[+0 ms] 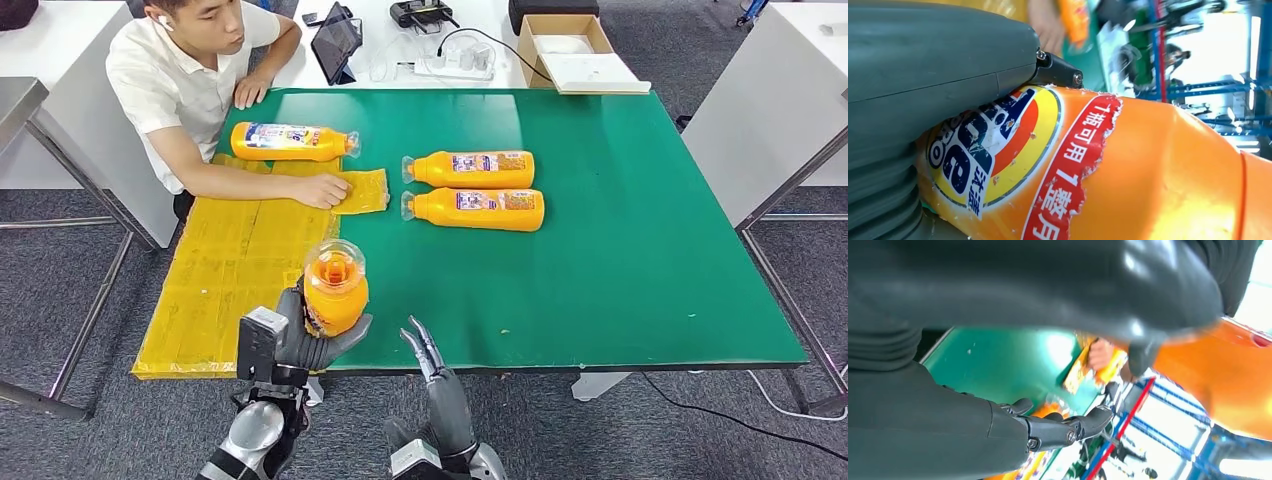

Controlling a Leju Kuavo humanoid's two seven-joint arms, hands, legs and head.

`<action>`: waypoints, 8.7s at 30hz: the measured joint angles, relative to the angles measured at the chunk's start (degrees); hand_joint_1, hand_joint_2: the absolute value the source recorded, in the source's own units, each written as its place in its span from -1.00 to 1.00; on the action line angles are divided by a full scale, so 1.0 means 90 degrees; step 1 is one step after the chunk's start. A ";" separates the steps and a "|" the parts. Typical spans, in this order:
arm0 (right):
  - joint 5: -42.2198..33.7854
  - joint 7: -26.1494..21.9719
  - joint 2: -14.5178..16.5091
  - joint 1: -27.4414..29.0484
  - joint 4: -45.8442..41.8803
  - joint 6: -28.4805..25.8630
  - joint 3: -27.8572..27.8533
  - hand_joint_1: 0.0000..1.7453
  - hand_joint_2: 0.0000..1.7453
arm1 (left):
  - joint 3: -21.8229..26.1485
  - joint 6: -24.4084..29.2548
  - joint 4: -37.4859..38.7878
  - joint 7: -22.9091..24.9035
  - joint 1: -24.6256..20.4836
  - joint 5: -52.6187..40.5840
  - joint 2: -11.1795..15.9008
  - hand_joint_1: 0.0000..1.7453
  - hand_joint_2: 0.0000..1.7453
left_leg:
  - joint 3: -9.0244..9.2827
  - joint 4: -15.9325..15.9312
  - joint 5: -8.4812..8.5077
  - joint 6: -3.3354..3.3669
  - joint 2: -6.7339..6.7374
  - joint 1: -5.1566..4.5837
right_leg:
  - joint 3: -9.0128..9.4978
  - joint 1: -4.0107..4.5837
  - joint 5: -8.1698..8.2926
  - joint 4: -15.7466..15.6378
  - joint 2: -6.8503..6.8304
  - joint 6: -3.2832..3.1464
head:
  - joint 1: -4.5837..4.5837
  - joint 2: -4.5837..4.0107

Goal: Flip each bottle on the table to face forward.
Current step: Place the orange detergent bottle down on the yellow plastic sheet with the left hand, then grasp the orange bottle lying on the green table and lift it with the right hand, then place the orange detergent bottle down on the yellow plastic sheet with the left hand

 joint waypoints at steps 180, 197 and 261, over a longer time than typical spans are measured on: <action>0.1776 0.1147 -0.0498 -0.1299 0.1672 0.0655 -0.3172 1.00 1.00 | 0.0148 -0.0992 -0.1262 -0.0099 0.0976 0.2822 -0.0557 -1.00 1.00 | 0.0025 0.0001 -0.0001 -0.0002 0.0006 -0.0002 | 0.0026 0.0000 0.0002 0.0000 0.0014 0.0003 | -0.0001 -0.0001; 0.0813 0.0616 -0.0243 -0.0684 -0.0337 0.0996 -0.1886 1.00 1.00 | -0.0660 -0.0851 -0.1249 -0.1076 0.1209 0.1892 -0.0334 -1.00 1.00 | -0.0003 0.0000 -0.0001 -0.0002 0.0000 -0.0002 | -0.0004 -0.0001 0.0000 0.0000 0.0008 0.0003 | -0.0002 -0.0001; 0.0299 -0.0368 -0.0552 0.0793 -0.2003 -0.0688 -0.2107 -1.00 -1.00 | 0.0974 -0.0331 -0.1139 0.0166 0.1000 0.1243 0.0319 1.00 1.00 | -0.0017 0.0000 -0.0001 -0.0003 0.0000 -0.0002 | -0.0018 -0.0002 -0.0001 0.0000 0.0008 0.0001 | 0.0000 0.0000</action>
